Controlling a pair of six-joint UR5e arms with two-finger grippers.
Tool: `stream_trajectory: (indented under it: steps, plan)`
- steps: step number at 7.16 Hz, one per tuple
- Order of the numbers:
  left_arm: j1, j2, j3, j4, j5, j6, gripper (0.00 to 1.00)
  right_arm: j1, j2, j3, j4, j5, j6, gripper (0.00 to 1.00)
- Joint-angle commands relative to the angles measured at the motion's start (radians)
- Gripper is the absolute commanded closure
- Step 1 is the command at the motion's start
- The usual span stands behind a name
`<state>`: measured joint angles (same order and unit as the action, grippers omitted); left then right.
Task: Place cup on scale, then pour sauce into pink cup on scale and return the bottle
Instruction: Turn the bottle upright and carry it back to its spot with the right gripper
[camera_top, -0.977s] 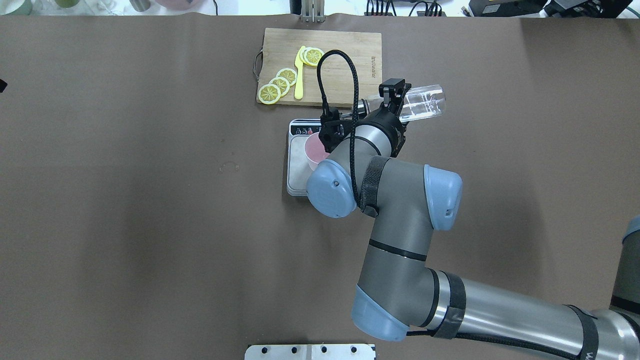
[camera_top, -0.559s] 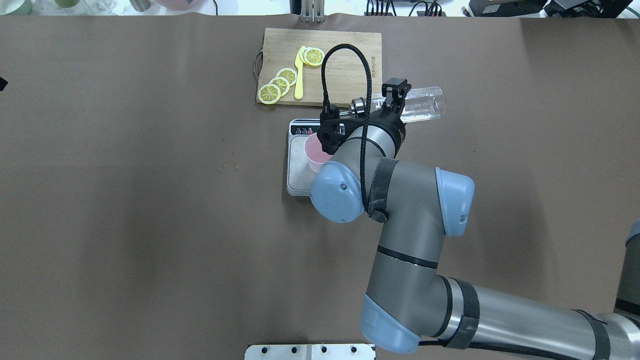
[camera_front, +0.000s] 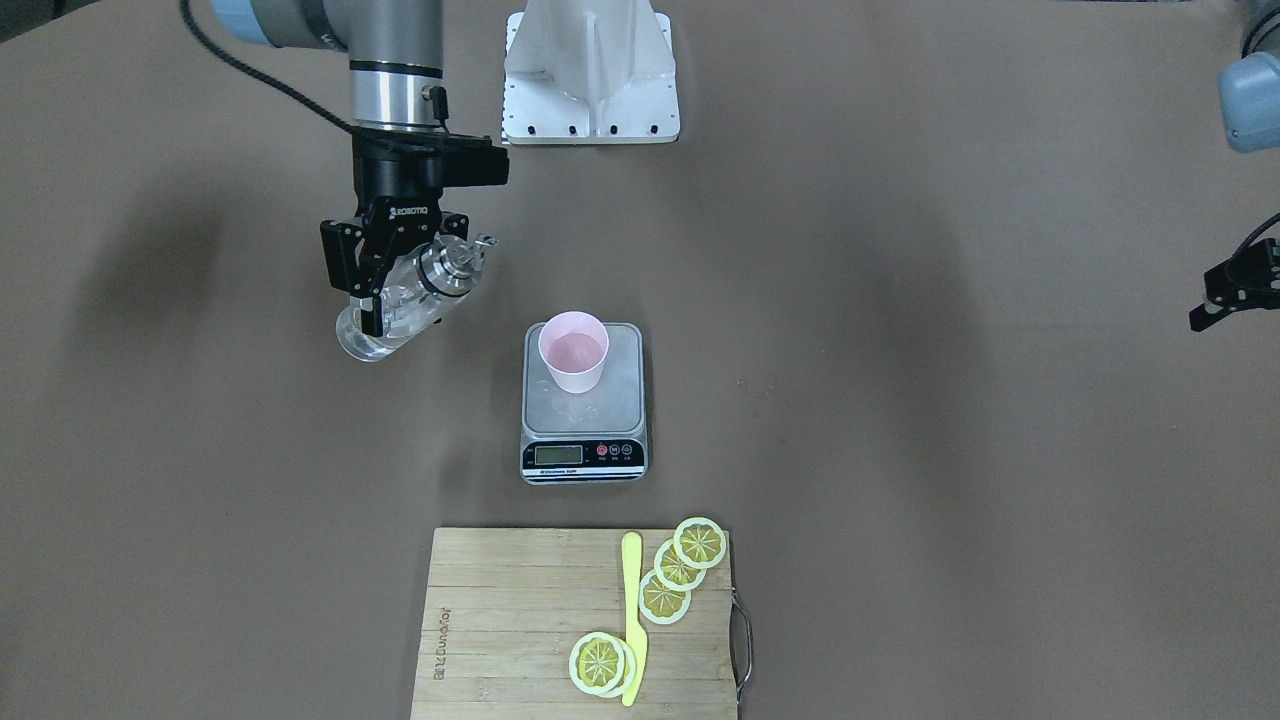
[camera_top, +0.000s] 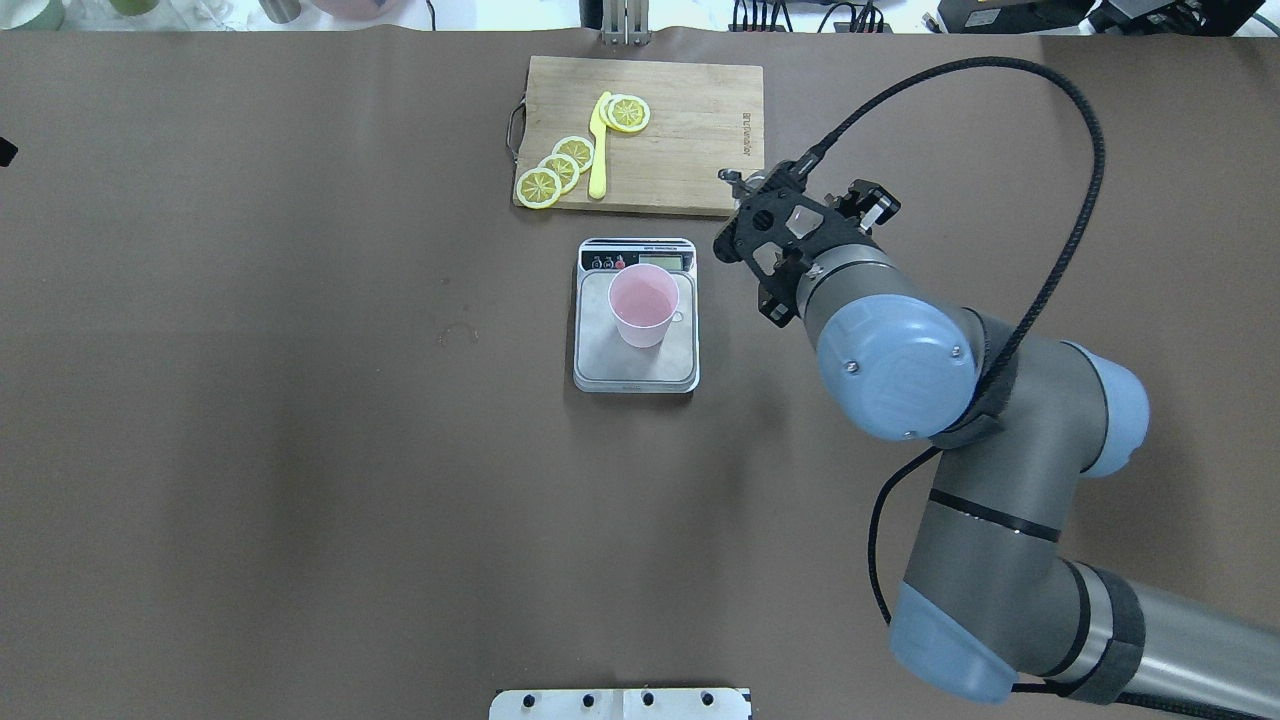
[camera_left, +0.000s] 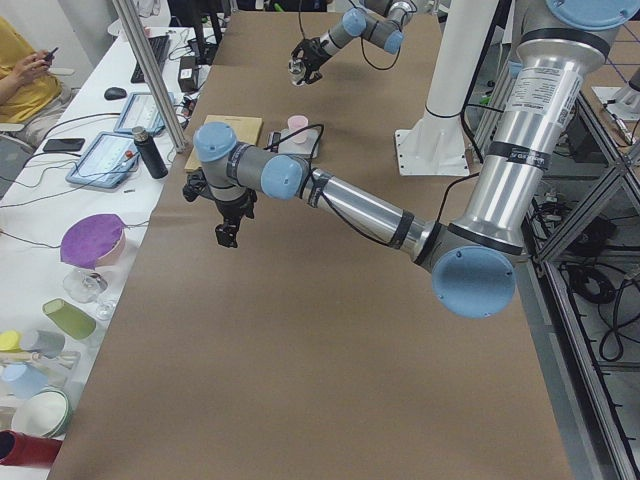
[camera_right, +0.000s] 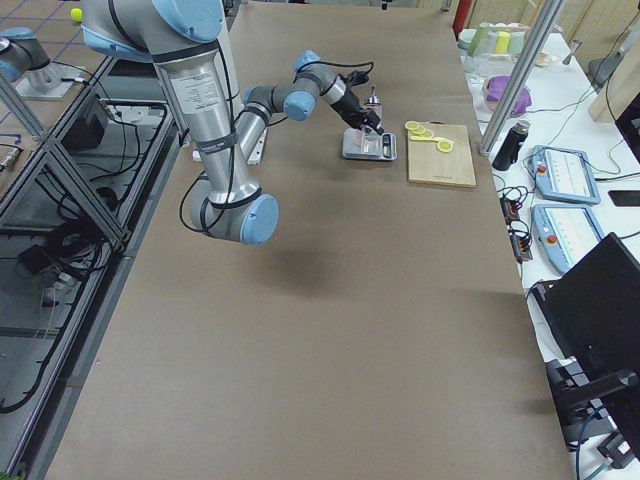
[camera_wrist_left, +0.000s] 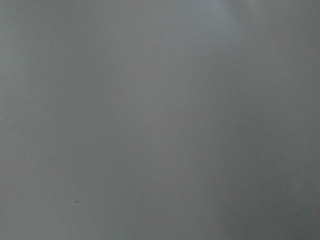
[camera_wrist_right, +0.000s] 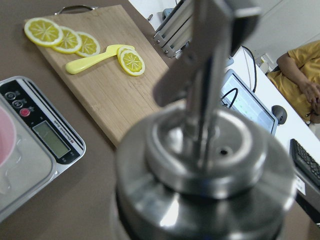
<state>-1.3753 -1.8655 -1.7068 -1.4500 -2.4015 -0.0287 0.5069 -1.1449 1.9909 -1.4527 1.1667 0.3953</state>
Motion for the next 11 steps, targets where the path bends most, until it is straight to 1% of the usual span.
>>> stream_trajectory:
  steps: [1, 2, 3, 4, 5, 6, 8, 9, 11]
  plan:
    - [0.002, -0.017, 0.009, -0.019, 0.005, 0.004, 0.00, 0.088, -0.102, -0.003, 0.249, 0.164, 0.216, 1.00]
    - [0.002, -0.023, 0.042, -0.068, 0.005, 0.004, 0.00, 0.100, -0.154, -0.013, 0.334, 0.180, 0.284, 1.00]
    - [0.004, -0.024, 0.079, -0.126, 0.005, 0.004, 0.00, 0.102, -0.191, -0.048, 0.444, 0.186, 0.348, 1.00]
    - [0.004, -0.053, 0.104, -0.141, 0.005, 0.001, 0.00, 0.107, -0.199, -0.085, 0.480, 0.197, 0.358, 1.00]
    - [0.004, -0.058, 0.105, -0.141, 0.005, 0.001, 0.00, 0.104, -0.214, -0.099, 0.506, 0.195, 0.397, 1.00]
    - [0.004, -0.060, 0.104, -0.141, 0.005, 0.001, 0.00, 0.099, -0.258, -0.131, 0.593, 0.202, 0.468, 1.00]
    - [0.004, -0.058, 0.102, -0.141, 0.005, 0.001, 0.00, 0.078, -0.301, -0.237, 0.769, 0.192, 0.484, 1.00]
    - [0.004, -0.058, 0.101, -0.141, 0.005, 0.001, 0.00, 0.075, -0.303, -0.279, 0.802, 0.182, 0.484, 1.00]
    - [0.004, -0.058, 0.101, -0.141, 0.005, 0.001, 0.00, 0.050, -0.303, -0.288, 0.802, 0.142, 0.482, 1.00]
